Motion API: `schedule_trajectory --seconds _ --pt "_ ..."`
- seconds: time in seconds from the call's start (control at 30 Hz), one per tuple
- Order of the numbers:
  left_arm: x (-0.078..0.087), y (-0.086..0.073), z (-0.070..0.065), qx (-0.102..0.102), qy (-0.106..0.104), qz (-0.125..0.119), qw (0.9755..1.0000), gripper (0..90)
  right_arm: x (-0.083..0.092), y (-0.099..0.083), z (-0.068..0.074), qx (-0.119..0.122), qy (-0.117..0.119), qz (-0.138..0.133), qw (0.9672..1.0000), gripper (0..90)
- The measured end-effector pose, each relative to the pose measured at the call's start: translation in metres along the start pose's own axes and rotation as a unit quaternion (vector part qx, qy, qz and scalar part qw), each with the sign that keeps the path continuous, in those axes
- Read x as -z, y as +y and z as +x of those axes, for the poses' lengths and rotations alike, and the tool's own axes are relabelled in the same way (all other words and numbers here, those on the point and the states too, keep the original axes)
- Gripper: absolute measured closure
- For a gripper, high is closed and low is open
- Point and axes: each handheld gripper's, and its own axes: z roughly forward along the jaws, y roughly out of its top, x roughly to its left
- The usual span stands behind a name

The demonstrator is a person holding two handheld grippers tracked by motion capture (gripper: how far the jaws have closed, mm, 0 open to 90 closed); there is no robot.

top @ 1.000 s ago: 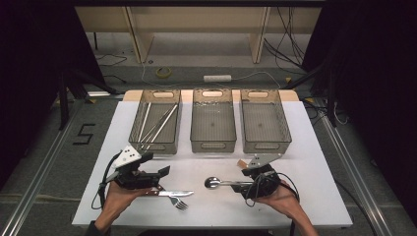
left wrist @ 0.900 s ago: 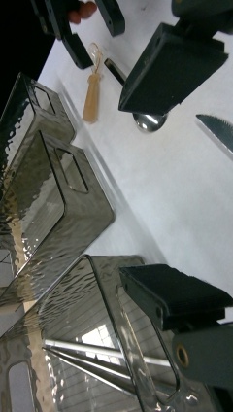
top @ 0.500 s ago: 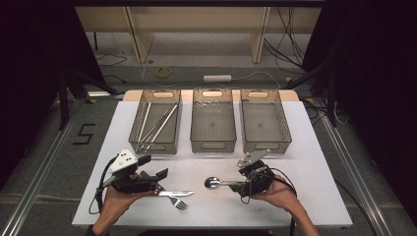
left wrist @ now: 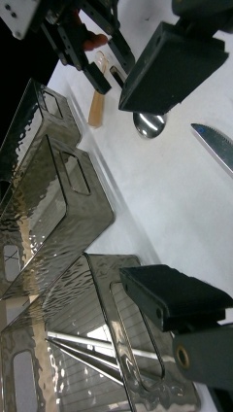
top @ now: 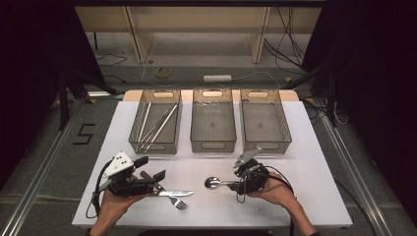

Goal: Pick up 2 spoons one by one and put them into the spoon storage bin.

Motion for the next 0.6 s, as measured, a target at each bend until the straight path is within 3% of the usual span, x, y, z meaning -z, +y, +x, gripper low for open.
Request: schedule_trajectory --seconds 0.33,0.6 --pt "-0.003 0.000 -0.003 -0.013 -0.003 0.007 0.9999 18.2 -0.021 0.006 0.005 0.029 -0.015 0.037 0.9988 57.9" --pt "-0.003 0.000 -0.004 -0.016 -0.002 0.009 0.9998 18.5 -0.026 0.009 0.005 0.041 -0.008 0.041 0.9983 65.3"
